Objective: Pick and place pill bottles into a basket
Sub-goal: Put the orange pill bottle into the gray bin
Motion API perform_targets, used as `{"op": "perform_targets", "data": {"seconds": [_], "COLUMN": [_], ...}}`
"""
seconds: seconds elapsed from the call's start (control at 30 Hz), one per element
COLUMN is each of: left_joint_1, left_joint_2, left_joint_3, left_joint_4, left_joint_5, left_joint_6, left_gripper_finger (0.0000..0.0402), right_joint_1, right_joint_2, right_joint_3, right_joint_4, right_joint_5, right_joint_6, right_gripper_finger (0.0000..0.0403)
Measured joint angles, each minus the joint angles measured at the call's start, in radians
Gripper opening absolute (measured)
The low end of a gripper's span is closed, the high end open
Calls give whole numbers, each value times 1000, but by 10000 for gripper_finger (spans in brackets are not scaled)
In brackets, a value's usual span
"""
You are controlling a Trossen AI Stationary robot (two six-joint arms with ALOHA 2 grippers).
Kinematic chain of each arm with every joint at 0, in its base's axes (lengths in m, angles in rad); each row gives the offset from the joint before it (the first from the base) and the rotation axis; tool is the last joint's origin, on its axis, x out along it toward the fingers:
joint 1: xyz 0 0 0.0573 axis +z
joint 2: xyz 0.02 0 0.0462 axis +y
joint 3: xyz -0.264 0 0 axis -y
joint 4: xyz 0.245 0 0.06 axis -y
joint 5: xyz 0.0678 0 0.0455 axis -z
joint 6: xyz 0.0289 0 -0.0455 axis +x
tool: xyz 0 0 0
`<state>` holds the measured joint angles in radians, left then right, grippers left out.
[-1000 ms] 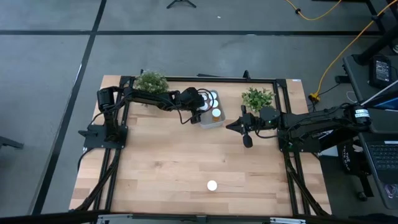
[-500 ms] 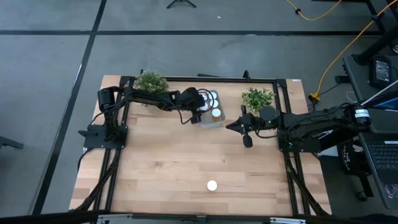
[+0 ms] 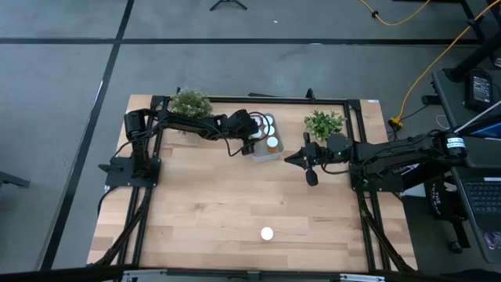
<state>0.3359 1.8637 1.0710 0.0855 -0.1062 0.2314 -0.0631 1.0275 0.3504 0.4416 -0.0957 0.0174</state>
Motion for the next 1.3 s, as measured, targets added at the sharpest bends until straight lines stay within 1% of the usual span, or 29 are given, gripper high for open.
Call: {"op": "perform_targets", "data": {"seconds": [0.23,0.33,0.43,0.53,0.6,0.7,0.8,0.93,1.03,1.13,1.2,1.3], "left_joint_1": [-8,-15,-27,-40,-44,-55,-65,-88,-102,-105,-108,-129], "left_joint_2": [0,-6,-33,-77,-116,-177,-250,-365,-453,-547,-609,-697], "left_joint_3": [0,0,0,0,0,0,1,1,0,-35,-81,-163], "left_joint_4": [0,-15,-32,-39,-60,-84,-160,-317,-439,-515,-519,-501], "left_joint_5": [-1,-5,-13,-14,-18,-55,-72,-64,-27,58,97,84], "left_joint_6": [0,34,74,80,97,108,108,106,91,9,-35,-81], "left_gripper_finger": [250,251,251,251,251,251,251,251,249,241,233,217], "right_joint_1": [0,0,0,0,0,0,0,0,0,0,0,0], "right_joint_2": [0,0,0,0,0,0,0,0,0,0,0,0], "right_joint_3": [0,0,0,0,0,0,0,0,0,0,0,0], "right_joint_4": [0,0,0,0,0,0,-3,-9,-11,-13,-15,-21], "right_joint_5": [0,0,0,0,0,0,0,0,0,0,0,0], "right_joint_6": [0,0,0,-7,-23,-23,-24,-30,-52,-48,-51,-52], "right_gripper_finger": [18,18,18,18,18,18,18,18,18,18,18,18]}}
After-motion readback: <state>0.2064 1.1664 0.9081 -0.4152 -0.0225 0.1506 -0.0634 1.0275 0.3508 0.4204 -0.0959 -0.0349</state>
